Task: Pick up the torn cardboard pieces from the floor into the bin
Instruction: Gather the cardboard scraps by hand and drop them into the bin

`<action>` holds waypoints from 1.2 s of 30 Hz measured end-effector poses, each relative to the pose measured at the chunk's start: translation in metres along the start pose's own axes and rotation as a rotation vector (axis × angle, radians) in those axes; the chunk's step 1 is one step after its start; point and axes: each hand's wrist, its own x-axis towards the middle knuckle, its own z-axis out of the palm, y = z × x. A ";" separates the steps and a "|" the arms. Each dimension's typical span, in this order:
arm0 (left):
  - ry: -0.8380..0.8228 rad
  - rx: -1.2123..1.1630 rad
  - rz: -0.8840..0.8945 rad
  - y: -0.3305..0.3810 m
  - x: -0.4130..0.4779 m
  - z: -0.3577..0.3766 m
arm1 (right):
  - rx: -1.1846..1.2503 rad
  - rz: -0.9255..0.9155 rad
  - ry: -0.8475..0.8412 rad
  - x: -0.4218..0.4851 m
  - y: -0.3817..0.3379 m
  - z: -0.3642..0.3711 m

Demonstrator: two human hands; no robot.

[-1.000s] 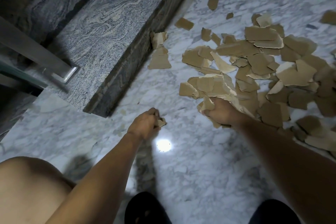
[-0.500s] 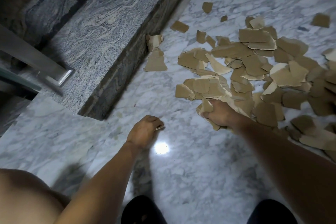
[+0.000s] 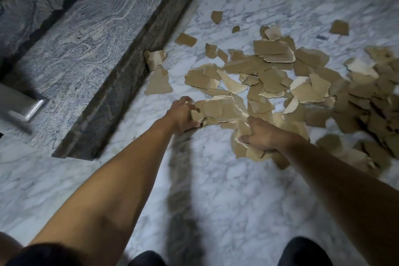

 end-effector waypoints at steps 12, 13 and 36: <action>0.145 0.049 -0.025 0.004 -0.041 0.038 | -0.523 -0.220 0.290 -0.011 -0.003 0.063; 0.130 0.012 -0.034 0.004 -0.045 0.038 | -0.513 -0.218 0.254 -0.010 -0.006 0.062; 0.001 -0.135 -0.130 0.030 -0.050 0.033 | 0.276 0.111 -0.158 -0.021 0.039 -0.022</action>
